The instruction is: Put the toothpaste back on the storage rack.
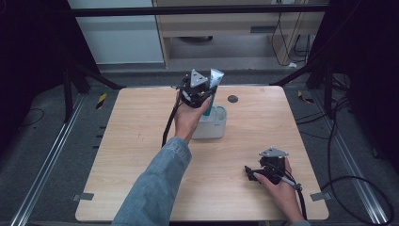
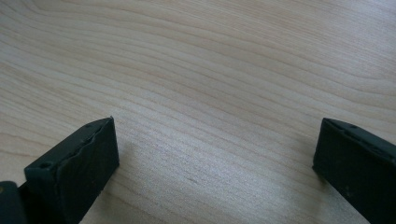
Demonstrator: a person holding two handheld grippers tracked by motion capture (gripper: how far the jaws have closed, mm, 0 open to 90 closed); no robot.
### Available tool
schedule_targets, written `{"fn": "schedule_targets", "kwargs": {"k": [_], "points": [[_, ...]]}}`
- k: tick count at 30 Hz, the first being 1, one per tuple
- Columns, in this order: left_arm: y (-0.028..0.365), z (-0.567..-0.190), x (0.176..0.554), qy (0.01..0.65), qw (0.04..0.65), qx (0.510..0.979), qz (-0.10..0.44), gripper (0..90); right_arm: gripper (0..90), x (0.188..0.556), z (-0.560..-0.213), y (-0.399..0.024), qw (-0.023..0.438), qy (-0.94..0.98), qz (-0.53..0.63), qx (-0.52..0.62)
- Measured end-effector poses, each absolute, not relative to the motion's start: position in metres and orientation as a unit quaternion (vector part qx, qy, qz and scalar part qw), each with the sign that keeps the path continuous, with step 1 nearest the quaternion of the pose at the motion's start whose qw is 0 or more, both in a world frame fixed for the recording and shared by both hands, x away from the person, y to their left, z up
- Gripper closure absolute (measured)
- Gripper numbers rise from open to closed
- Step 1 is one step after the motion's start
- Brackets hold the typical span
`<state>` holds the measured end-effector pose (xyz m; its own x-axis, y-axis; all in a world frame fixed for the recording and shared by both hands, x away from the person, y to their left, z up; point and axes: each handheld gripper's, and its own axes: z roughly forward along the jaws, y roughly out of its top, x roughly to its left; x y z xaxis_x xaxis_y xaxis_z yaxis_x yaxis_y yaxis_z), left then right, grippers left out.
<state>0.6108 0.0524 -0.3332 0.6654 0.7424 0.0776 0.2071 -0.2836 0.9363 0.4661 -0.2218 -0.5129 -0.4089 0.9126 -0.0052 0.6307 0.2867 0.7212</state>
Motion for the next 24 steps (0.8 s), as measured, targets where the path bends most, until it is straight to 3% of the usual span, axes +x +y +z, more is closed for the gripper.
{"fn": "schedule_targets", "kwargs": {"k": [24], "points": [[0.055,-0.352,0.612,0.315,0.501,0.767,0.249,77.9,0.4,0.466,-0.513,-0.222,0.216,0.773,0.327,0.499]]}}
